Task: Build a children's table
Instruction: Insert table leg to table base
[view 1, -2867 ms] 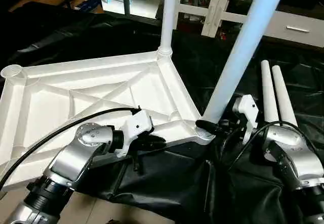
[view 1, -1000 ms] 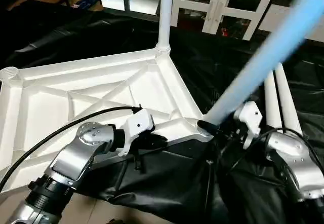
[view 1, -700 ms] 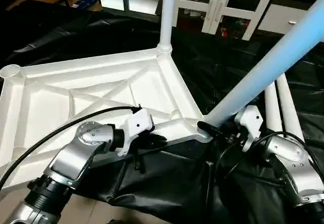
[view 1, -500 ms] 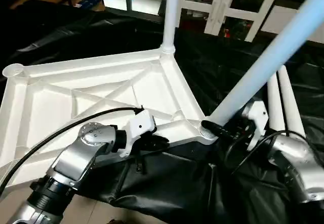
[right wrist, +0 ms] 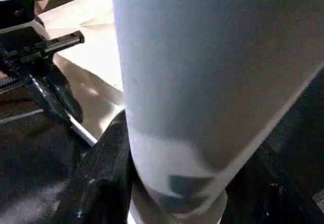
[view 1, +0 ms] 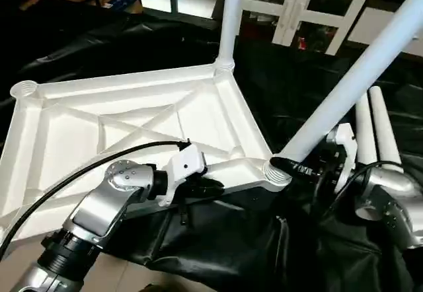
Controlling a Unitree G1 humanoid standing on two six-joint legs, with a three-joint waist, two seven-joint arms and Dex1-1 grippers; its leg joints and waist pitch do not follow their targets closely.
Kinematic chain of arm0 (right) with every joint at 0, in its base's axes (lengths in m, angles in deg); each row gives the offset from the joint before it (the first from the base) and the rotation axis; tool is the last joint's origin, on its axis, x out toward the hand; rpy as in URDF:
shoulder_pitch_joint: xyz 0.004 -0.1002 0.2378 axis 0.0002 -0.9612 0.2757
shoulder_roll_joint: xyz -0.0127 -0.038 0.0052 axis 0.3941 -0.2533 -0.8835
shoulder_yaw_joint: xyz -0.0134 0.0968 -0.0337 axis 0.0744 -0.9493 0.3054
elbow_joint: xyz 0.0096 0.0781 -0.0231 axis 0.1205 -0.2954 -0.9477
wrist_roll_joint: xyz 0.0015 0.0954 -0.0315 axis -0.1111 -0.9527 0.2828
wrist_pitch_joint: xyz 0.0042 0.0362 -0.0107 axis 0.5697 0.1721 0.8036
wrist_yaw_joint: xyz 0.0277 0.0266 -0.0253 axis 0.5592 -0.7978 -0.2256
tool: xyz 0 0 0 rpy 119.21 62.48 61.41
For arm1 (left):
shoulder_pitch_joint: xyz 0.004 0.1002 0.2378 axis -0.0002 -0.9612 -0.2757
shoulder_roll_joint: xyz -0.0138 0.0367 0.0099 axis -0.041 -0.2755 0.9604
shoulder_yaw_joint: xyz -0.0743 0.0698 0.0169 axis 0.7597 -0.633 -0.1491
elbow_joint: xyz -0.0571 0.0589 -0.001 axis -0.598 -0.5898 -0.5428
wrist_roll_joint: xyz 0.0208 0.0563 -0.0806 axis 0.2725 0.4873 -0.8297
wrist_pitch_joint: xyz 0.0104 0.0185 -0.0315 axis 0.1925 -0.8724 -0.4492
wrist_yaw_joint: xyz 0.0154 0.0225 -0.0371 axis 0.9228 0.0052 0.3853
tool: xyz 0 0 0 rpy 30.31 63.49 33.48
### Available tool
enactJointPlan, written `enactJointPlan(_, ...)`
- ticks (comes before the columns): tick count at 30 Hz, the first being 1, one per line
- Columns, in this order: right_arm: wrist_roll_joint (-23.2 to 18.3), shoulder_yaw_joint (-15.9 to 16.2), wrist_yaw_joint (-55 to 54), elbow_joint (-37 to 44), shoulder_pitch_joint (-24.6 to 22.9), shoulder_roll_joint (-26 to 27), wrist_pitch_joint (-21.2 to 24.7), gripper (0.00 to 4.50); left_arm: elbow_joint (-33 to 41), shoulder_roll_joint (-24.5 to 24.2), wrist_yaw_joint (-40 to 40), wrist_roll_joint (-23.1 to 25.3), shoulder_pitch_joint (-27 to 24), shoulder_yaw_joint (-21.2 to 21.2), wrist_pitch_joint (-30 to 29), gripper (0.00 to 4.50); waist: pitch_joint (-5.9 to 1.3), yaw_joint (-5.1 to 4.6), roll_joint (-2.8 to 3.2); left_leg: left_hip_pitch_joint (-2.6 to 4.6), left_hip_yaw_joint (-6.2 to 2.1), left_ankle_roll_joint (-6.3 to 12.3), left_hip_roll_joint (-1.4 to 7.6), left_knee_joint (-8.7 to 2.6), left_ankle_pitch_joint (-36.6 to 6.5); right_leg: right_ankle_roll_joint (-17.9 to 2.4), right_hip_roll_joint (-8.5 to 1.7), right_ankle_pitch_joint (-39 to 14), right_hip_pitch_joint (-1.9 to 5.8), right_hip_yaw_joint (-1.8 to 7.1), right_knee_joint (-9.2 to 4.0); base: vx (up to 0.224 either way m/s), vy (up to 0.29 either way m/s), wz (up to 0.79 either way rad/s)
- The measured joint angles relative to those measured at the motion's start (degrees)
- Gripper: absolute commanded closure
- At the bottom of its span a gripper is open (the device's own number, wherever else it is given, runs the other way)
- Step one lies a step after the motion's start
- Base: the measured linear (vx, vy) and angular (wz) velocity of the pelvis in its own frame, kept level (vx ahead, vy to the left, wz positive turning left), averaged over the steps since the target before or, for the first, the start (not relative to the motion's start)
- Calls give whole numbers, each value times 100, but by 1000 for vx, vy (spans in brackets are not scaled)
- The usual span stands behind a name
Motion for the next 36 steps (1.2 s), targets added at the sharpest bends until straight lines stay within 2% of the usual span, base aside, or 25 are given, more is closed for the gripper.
enactJointPlan(6,7,108,110,82,154,-165,144,257,55,-24,-3,-6,1,13,1,450,39,19,64,-2,4,2,2,0,2,0,1,-1,-14,2,17,0,0,0)
enactJointPlan(13,91,241,230,195,266,-344,194,257,119,-58,-53,-22,1,12,0,450,46,45,76,-8,13,33,1,1,20,-11,0,-8,-57,5,38,0,0,0)
enactJointPlan(16,151,308,245,208,320,-364,188,257,119,-87,-59,-33,1,13,-2,450,48,46,78,-11,19,34,1,5,19,-64,-2,-43,-66,10,92,0,0,0)
enactJointPlan(22,207,432,249,351,361,-453,189,257,119,-129,-115,-54,0,22,-3,450,59,47,121,-8,18,34,3,4,20,-58,1,-48,-67,8,102,0,0,0)
enactJointPlan(31,438,647,236,401,503,-450,41,257,119,-200,-137,-66,0,38,-13,450,54,4,135,-1,18,35,4,5,21,-59,4,-49,-67,10,114,0,0,0)
enactJointPlan(36,674,760,110,312,554,-266,-394,257,119,-277,-163,-67,-2,87,-46,450,55,-111,132,2,6,34,5,27,21,-58,7,-49,-67,11,144,0,0,0)
